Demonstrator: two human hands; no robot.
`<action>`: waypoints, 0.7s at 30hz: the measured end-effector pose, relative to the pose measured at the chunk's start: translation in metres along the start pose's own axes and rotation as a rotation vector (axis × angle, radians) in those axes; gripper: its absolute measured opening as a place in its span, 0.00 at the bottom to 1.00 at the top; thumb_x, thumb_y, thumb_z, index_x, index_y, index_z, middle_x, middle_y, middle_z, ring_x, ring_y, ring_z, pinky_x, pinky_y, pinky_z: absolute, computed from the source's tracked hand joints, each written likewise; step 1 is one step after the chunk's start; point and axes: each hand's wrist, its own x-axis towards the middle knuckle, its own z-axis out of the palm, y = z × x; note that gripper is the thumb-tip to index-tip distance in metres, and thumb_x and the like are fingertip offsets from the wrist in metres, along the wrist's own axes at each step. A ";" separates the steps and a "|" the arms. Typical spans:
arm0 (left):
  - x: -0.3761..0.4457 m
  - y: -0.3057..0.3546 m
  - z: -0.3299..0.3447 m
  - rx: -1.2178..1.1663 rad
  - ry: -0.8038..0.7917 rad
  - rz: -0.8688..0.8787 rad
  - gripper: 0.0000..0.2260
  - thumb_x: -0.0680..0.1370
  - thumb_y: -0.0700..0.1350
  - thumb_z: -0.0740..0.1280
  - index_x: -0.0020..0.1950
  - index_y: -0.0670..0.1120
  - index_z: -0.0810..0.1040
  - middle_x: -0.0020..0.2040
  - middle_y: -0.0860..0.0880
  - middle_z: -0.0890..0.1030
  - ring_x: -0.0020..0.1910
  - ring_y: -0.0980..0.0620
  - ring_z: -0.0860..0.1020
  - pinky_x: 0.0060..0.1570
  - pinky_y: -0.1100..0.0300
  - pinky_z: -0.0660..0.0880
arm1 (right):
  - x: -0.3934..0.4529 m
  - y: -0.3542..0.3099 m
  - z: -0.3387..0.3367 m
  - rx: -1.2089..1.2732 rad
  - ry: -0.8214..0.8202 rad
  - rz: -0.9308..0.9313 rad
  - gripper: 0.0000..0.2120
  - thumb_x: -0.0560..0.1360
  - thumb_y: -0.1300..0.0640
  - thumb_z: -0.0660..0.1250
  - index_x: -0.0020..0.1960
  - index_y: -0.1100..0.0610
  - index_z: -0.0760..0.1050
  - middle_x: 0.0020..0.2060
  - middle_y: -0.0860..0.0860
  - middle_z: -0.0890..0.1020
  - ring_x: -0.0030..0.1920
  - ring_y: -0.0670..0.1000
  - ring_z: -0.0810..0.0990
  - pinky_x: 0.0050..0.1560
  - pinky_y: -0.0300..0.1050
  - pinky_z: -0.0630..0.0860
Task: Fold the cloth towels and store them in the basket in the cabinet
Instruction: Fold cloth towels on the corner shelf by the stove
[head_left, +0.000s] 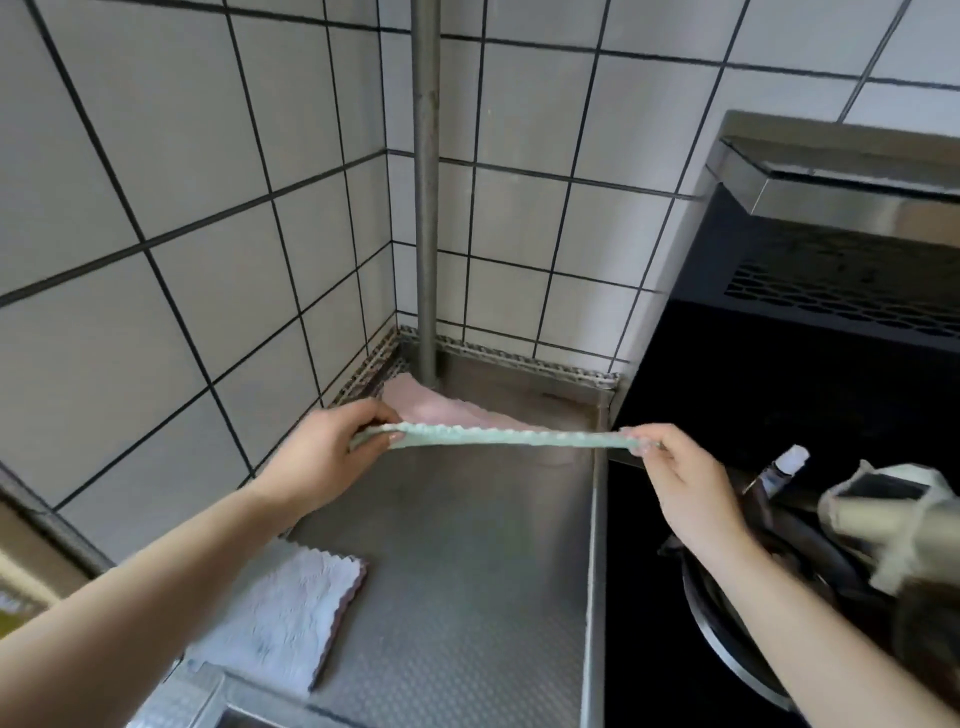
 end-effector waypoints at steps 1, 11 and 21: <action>-0.016 -0.005 0.010 -0.024 -0.046 -0.005 0.11 0.74 0.56 0.65 0.49 0.52 0.79 0.40 0.70 0.77 0.41 0.66 0.76 0.40 0.74 0.69 | -0.018 0.013 0.006 -0.034 -0.036 0.010 0.11 0.78 0.63 0.61 0.51 0.51 0.78 0.48 0.42 0.82 0.51 0.41 0.78 0.50 0.24 0.67; -0.155 -0.043 0.101 -0.054 -0.457 -0.289 0.01 0.78 0.51 0.65 0.48 0.57 0.75 0.40 0.66 0.75 0.40 0.63 0.75 0.42 0.66 0.72 | -0.159 0.083 0.042 -0.164 -0.400 0.295 0.15 0.78 0.61 0.61 0.44 0.40 0.73 0.42 0.34 0.79 0.43 0.37 0.78 0.43 0.27 0.70; -0.170 -0.043 0.107 -0.267 -0.345 -0.543 0.05 0.74 0.51 0.70 0.46 0.55 0.76 0.43 0.57 0.80 0.41 0.60 0.78 0.39 0.68 0.73 | -0.150 0.096 0.055 -0.155 -0.393 0.410 0.10 0.78 0.58 0.61 0.45 0.45 0.76 0.34 0.48 0.82 0.34 0.49 0.81 0.41 0.50 0.78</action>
